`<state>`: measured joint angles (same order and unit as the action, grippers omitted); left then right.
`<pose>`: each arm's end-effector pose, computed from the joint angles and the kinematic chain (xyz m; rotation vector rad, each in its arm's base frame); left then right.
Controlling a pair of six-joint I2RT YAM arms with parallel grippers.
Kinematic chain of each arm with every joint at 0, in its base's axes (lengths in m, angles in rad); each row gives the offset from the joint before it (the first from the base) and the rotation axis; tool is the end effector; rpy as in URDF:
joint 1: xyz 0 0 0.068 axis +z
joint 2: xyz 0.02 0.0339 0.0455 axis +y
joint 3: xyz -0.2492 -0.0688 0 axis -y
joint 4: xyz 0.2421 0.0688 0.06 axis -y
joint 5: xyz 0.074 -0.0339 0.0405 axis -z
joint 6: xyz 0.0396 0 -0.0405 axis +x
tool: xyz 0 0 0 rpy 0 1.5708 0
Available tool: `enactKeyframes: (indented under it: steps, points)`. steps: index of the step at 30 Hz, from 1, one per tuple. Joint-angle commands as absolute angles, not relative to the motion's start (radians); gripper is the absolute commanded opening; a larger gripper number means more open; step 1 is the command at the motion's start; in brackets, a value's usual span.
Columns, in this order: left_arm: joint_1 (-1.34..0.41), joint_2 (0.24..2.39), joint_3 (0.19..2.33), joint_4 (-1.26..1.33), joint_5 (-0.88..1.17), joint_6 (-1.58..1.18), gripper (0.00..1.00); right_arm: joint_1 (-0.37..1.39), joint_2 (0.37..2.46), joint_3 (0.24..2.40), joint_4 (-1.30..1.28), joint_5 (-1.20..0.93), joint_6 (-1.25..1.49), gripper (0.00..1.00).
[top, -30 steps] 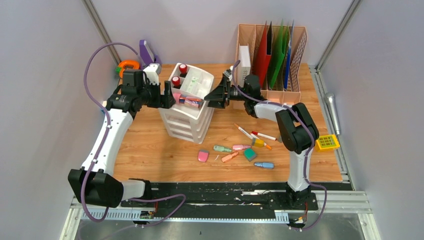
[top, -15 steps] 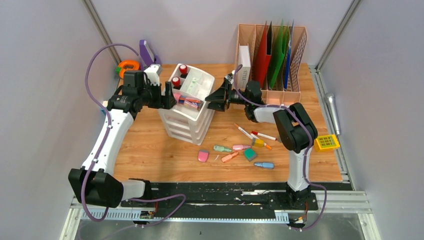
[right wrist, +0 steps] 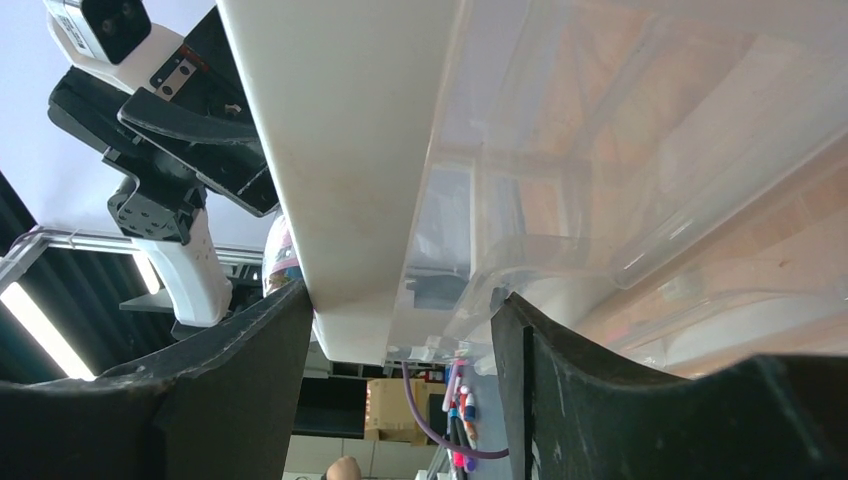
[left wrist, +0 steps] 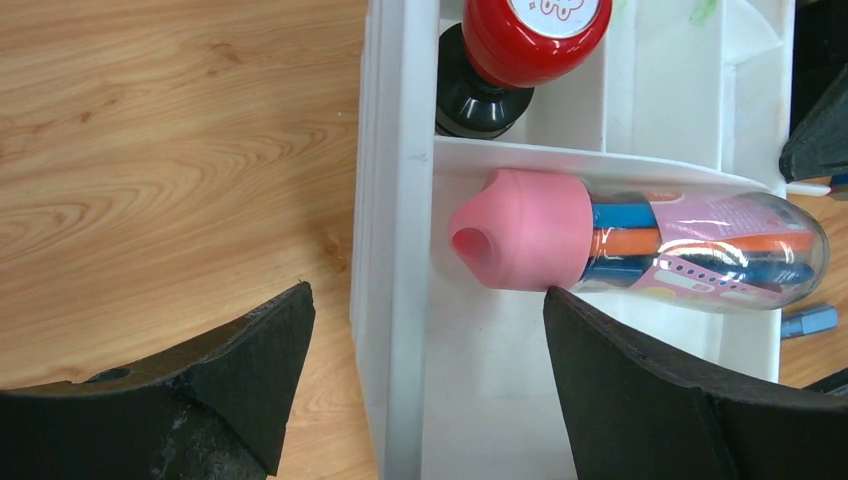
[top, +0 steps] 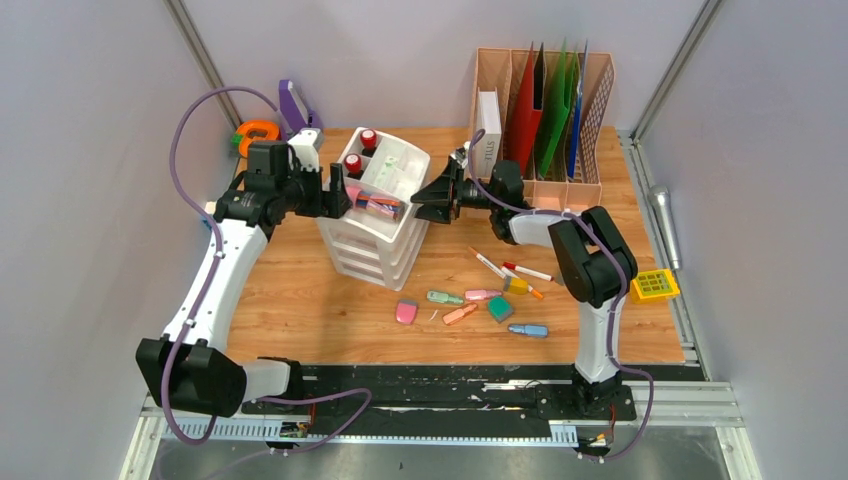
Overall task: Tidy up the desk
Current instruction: Open the drawer in the storage box.
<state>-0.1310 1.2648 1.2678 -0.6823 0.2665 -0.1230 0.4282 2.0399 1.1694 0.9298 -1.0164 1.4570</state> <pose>0.2704 -0.0461 0.3414 0.1533 2.2526 -0.4360 0.3765 0.2089 0.1949 -0.0399 2.0527 2.0960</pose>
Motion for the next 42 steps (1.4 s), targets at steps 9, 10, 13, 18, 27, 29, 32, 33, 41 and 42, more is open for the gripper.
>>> enactKeyframes:
  steps: [9, 10, 13, 18, 27, 29, 32, 33, 41, 42]
  points:
    - [-0.132, 1.244, 1.278, -0.686, 0.161, -0.055, 0.92, 0.39, 1.937, 1.264, 0.479, -1.007, 1.151, 0.1]
    - [-0.132, 1.245, 1.281, -0.686, 0.16, -0.054, 0.91, 0.388, 1.935, 1.276, 0.443, -1.004, 1.132, 0.09]
    - [-0.132, 1.248, 1.284, -0.685, 0.158, -0.05, 0.91, 0.381, 1.929, 1.312, 0.339, -1.006, 1.065, 0.09]
    - [-0.132, 1.254, 1.283, -0.676, 0.145, -0.046, 0.9, 0.365, 1.919, 1.341, 0.267, -1.025, 1.014, 0.1]
    - [-0.132, 1.261, 1.284, -0.666, 0.114, -0.046, 0.9, 0.323, 1.88, 1.284, 0.344, -1.07, 1.056, 0.18]
    - [-0.132, 1.262, 1.284, -0.664, 0.114, -0.047, 0.89, 0.32, 1.88, 1.279, 0.361, -1.083, 1.068, 0.19]
    - [-0.132, 1.265, 1.285, -0.662, 0.114, -0.048, 0.87, 0.317, 1.886, 1.287, 0.367, -1.104, 1.076, 0.23]
    - [-0.132, 1.266, 1.287, -0.661, 0.115, -0.048, 0.85, 0.317, 1.888, 1.292, 0.364, -1.11, 1.075, 0.24]
    - [-0.132, 1.277, 1.287, -0.637, 0.154, -0.065, 0.67, 0.306, 1.919, 1.347, 0.331, -1.162, 1.052, 0.37]
    - [-0.133, 1.281, 1.289, -0.628, 0.16, -0.069, 0.63, 0.305, 1.922, 1.344, 0.352, -1.167, 1.065, 0.38]
